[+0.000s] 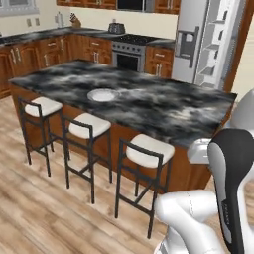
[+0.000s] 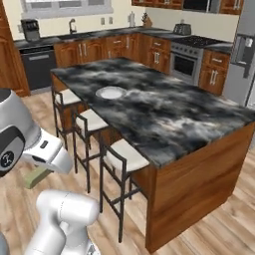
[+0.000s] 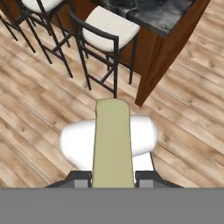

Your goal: Retrieve the butter from the fridge and place it on a plate on the dining table. Then retrieve the butter knife by the fridge and place it near the plate.

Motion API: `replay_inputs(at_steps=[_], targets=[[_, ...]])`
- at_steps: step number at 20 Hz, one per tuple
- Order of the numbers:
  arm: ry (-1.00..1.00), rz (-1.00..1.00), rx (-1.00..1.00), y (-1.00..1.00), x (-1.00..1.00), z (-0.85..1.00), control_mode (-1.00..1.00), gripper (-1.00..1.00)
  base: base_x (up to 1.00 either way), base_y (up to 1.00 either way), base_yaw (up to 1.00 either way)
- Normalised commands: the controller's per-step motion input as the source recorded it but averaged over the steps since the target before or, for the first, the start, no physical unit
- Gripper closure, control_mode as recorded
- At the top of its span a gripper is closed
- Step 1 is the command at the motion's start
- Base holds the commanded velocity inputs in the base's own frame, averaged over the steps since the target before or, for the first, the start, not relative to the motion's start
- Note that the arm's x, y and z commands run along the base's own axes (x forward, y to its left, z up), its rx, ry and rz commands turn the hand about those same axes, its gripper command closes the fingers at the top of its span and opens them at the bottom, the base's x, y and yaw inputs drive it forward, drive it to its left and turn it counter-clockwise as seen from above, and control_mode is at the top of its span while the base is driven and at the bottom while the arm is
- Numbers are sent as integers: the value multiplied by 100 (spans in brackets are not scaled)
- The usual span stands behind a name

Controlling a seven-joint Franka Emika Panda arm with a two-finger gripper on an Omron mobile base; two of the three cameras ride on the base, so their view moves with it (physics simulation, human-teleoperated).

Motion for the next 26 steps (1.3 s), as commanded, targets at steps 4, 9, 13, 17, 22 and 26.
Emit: replay_inputs(at_steps=[4,9,13,17,22,26], targets=[[0,0,0,0,0,0,100,100,5,100,-55],[0,0,0,0,0,0,100,100,26,100,-55],[0,0,0,0,0,0,100,100,33,99,-54],[0,0,0,0,0,0,100,100,9,100,-50],[0,0,0,0,0,0,100,100,0,99,-48],[0,0,0,0,0,0,100,100,0,84,-42]])
